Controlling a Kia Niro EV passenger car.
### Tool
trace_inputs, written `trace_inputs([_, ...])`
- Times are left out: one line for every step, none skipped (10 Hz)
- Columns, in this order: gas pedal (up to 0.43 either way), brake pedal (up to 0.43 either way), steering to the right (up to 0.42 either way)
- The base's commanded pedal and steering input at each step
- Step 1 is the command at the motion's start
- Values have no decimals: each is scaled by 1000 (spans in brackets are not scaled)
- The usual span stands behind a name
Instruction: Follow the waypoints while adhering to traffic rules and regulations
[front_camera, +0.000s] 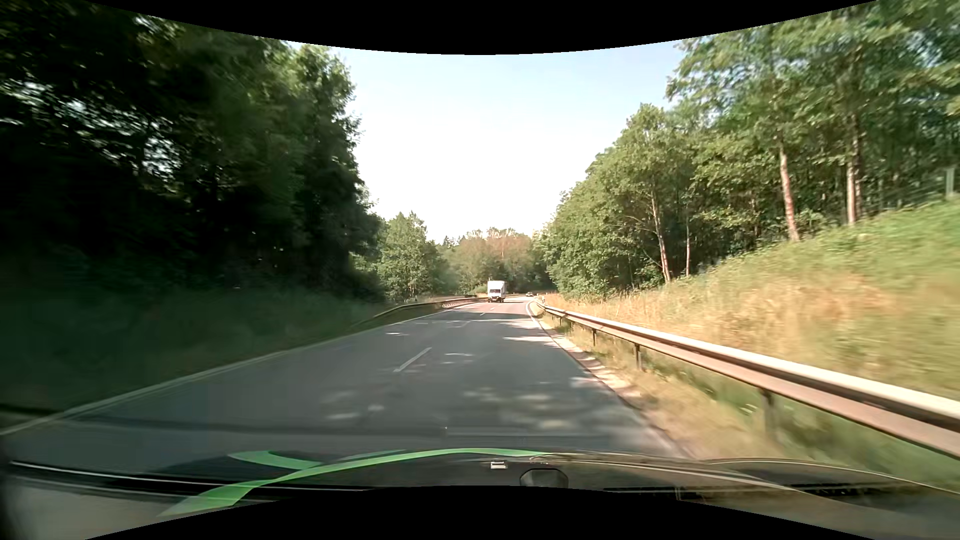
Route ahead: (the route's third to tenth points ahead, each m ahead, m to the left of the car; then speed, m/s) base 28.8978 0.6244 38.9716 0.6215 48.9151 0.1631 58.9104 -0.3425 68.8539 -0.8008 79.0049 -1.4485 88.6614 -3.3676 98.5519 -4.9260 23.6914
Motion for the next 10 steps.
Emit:
trace_inputs([118,0,3])
trace_inputs([118,0,3])
trace_inputs([118,0,3])
trace_inputs([130,0,3])
trace_inputs([130,0,2])
trace_inputs([130,0,1])
trace_inputs([138,0,1])
trace_inputs([138,0,1])
trace_inputs([138,0,1])
trace_inputs([138,0,1])
